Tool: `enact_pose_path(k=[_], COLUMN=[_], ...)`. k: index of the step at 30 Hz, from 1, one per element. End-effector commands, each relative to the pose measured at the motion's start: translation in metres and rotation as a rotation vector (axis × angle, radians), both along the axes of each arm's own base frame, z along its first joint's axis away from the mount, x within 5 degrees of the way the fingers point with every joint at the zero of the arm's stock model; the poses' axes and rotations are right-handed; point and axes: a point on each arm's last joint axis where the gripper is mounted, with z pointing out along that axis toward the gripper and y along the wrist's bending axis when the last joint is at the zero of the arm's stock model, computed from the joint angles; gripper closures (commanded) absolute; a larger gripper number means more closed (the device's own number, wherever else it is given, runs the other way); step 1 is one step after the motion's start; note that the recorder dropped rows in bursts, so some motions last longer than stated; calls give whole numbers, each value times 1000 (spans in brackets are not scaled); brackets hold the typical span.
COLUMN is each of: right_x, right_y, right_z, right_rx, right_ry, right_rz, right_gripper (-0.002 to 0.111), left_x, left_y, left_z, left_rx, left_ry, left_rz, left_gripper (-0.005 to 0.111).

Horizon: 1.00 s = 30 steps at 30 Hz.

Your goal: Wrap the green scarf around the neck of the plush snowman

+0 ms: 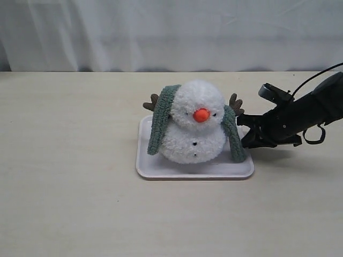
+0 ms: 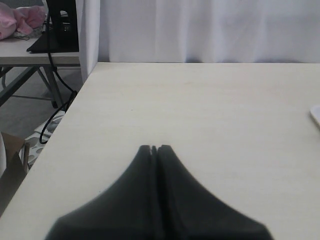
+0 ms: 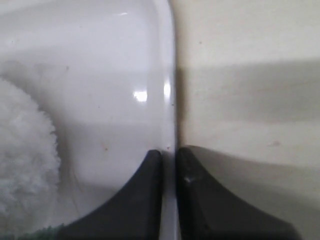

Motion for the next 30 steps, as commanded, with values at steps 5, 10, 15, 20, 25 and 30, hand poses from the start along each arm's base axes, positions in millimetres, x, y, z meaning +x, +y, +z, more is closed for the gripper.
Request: enact_pose_path(k=[5,10,15,20,25,30], right_x=[1,6,7,2,-16,-64], right_y=[-3,-4,-13,-20,-6,68], right_z=[-4,8,29,68,153,214], right_rx=[-47,-65,-158,-248,-248,-141], right_ry=[-38,-64,-109,-177,-405,-516], right_rz=[56,76,36,18,5,169], right_gripper=[95,71,56,55,63,64], left_x=[0,0,0,0,0,0], left_y=[0,0,0,0,0,0], left_z=[0,0,0,0,0,0], left_rx=[3,3,3,3,3,3], left_ry=[-12,-12,-12,-12,-12,-12], left_rz=[-5,-5,-5,-5,-5,-5], left_gripper=[107,107,107,107,107,107])
